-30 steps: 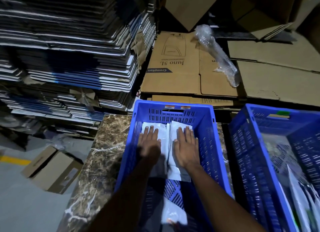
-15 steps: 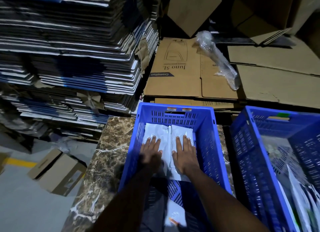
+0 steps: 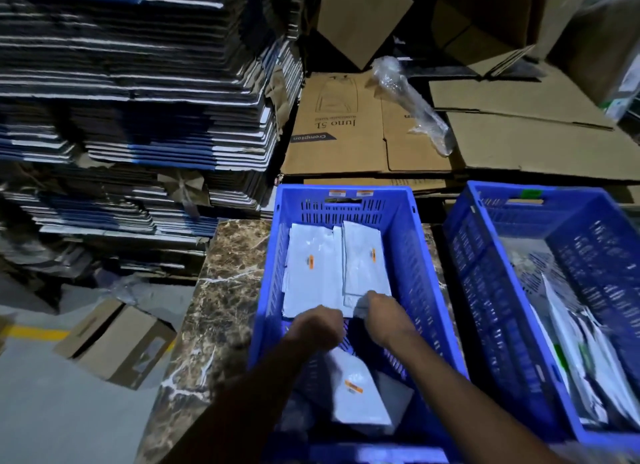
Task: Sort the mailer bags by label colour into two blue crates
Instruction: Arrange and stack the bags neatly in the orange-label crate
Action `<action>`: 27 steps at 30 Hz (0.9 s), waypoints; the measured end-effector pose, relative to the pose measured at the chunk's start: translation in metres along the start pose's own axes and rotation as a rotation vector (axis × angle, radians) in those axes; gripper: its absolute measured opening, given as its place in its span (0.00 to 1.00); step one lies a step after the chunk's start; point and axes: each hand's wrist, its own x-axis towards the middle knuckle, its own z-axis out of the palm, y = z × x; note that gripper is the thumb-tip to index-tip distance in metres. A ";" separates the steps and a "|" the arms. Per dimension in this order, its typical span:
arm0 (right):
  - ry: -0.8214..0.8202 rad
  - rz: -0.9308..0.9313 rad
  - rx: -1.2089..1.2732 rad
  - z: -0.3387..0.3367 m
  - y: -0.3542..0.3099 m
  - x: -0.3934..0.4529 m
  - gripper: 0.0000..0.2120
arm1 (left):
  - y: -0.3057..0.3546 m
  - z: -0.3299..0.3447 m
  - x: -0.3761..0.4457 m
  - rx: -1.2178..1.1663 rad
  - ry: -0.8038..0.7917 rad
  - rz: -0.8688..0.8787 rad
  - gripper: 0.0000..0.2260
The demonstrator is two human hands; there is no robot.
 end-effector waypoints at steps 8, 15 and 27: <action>0.011 0.071 0.060 -0.007 0.011 -0.060 0.13 | 0.003 0.031 -0.016 0.371 -0.361 0.209 0.20; 0.513 -0.104 0.346 -0.046 0.001 -0.087 0.14 | -0.002 -0.026 -0.033 -0.133 -0.404 0.191 0.15; 0.457 -0.025 0.757 -0.053 -0.025 -0.085 0.15 | 0.011 -0.052 -0.059 -1.641 0.172 -0.176 0.18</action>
